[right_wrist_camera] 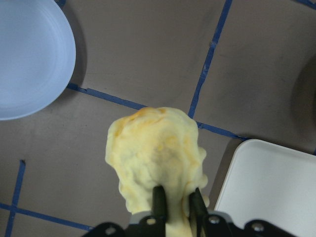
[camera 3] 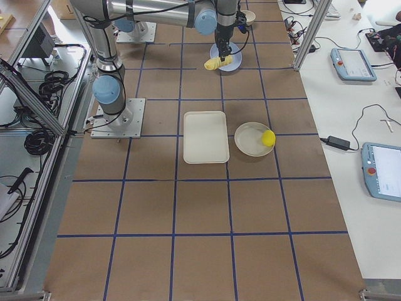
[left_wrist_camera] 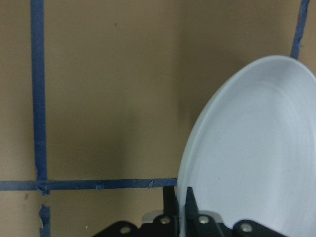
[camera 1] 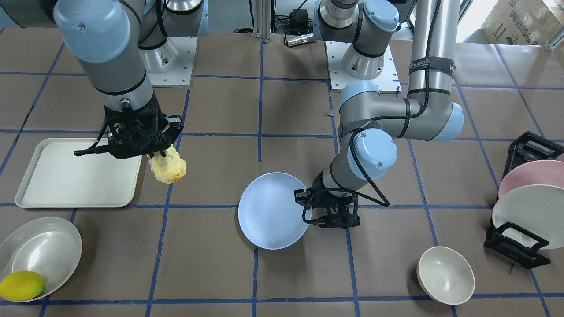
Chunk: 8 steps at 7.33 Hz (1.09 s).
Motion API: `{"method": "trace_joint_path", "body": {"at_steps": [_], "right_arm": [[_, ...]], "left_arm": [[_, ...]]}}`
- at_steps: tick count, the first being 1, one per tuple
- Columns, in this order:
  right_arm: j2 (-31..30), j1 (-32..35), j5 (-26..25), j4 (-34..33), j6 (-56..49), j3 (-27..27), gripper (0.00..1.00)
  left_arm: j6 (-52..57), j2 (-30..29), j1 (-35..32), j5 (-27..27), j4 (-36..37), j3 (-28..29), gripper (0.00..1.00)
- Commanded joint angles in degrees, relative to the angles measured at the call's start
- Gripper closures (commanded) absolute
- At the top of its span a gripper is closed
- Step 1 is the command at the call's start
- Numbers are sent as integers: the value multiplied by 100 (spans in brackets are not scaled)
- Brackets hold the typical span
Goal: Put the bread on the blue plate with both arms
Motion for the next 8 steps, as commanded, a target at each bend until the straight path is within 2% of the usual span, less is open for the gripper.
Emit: {"method": "trace_joint_path", "body": {"at_steps": [1,2,3,5,7,8], "right_arm": [[334,463,7,-44,833,-218,73],[579,648,-1,-35,1271,-446,73],[843,833,-2,-18,1441,-779,73],[1317,1167,33,-26,1662,-1176,72],[1748,1431,208,-26,1750,-1579,72],[1942,1554,201,-26,1751,-1703,72]], "left_arm": [[132,-14,22,-62,264,-219,6],[133,64,48,-35,169,-219,0],[159,213,135,-26,124,-210,0],[840,992,652,104,-601,-193,0],[1607,1784,926,1164,-1602,-45,0],[1618,2083,901,1360,-1990,96,0]]}}
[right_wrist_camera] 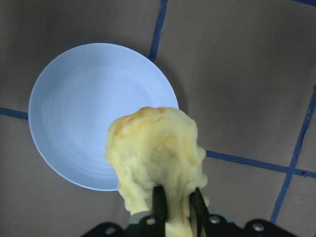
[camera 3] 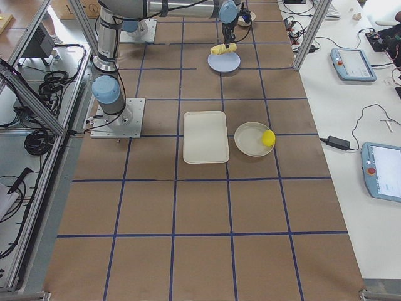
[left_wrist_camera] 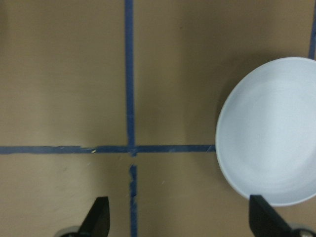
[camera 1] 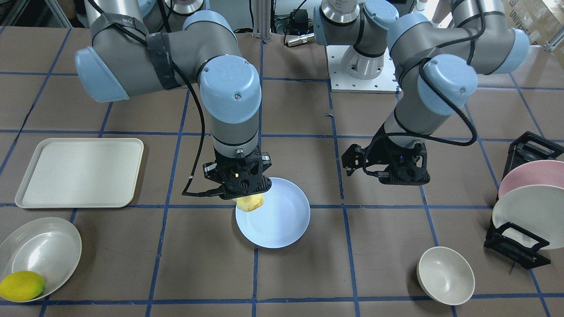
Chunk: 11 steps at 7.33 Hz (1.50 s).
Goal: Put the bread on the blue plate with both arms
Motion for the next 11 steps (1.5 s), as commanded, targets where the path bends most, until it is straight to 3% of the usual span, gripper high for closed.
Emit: {"method": "trace_joint_path", "body": {"at_steps": [1,6,7,8,9,11], "right_arm": [[384,229,38,-253,1,-149,72],[930,511,29,-536,-87,-140,67],[991,511,3,-545,-113,-105,62],[1079,511,-23,-546,-113,-105,46],[1097,511,-41,-546,-105,-105,15],[975,477,-68,-450,-139,-193,11]], "left_arm": [[162,626,-29,536,-860,300,0],[162,997,-205,476,-1189,442,0],[162,989,-214,459,-1189,442,0],[162,1032,-231,467,-1197,434,0],[162,1033,-231,467,-1206,425,0],[145,998,-231,441,-1197,425,0]]}}
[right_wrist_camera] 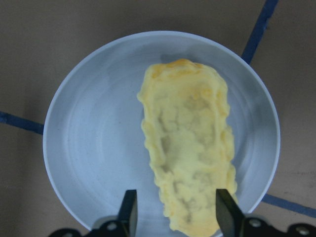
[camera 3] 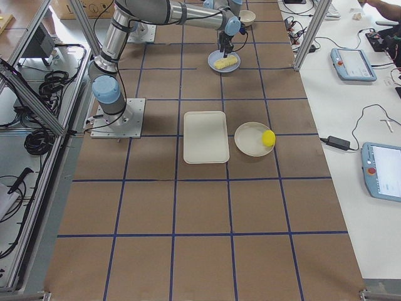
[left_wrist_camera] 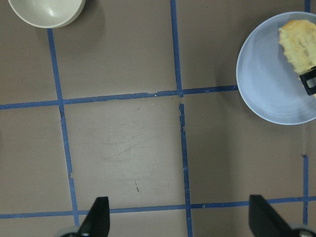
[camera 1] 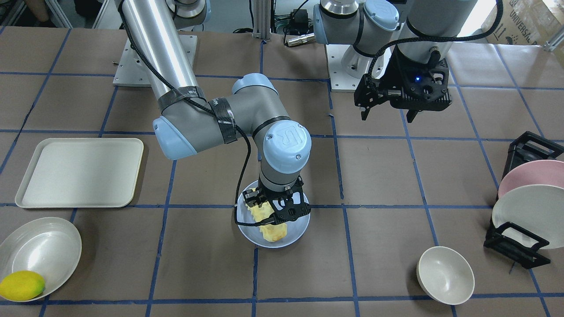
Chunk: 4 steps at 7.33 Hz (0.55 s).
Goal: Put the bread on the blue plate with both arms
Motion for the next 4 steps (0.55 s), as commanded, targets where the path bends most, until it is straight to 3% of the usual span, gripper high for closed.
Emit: {"method": "trace_joint_path", "body": {"at_steps": [1,3,4], "right_arm": [[-375,-128,-34,116,-354,94,11],[-1313,-924,-148,345,-1330,602,11],[-1979,-1312,-105,328,-1593,1240,10]], "left_arm": [[-32,-26,-2,-22,2,-2,0],[-32,-61,-2,-22,11,-2,0],[-32,-70,-2,-22,19,-2,0]]}}
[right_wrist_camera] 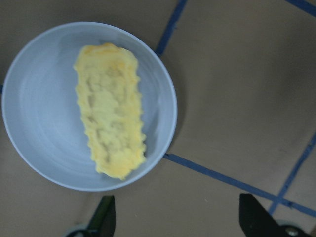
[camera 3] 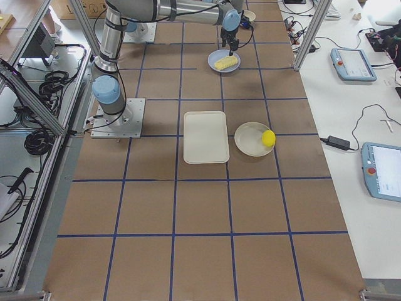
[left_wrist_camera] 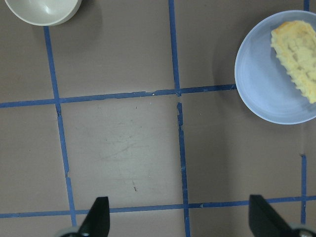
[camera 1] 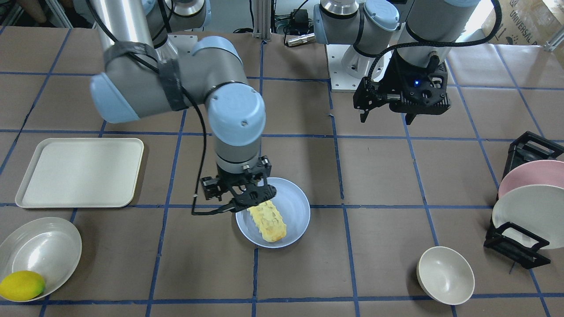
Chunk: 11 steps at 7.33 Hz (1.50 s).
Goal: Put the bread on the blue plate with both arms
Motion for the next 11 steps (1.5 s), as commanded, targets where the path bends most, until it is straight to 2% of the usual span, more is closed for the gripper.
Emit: {"method": "trace_joint_path", "body": {"at_steps": [1,2,4,6,11], "right_arm": [[-1362,-877,47,-93,-641,1235,9],[-1820,-1411,47,-42,-731,1424,3],[-2490,-2143,528,860,-802,1295,0],[-3001,-2243,566,1451,-715,1233,1],[-2958,-2181,584,1496,-644,1302,1]], "left_arm": [[8,47,0,-1,1,9,0],[16,39,0,-9,0,0,0],[16,22,0,-9,1,-17,0],[25,30,0,8,9,-35,0],[34,13,0,-1,9,-70,0]]}}
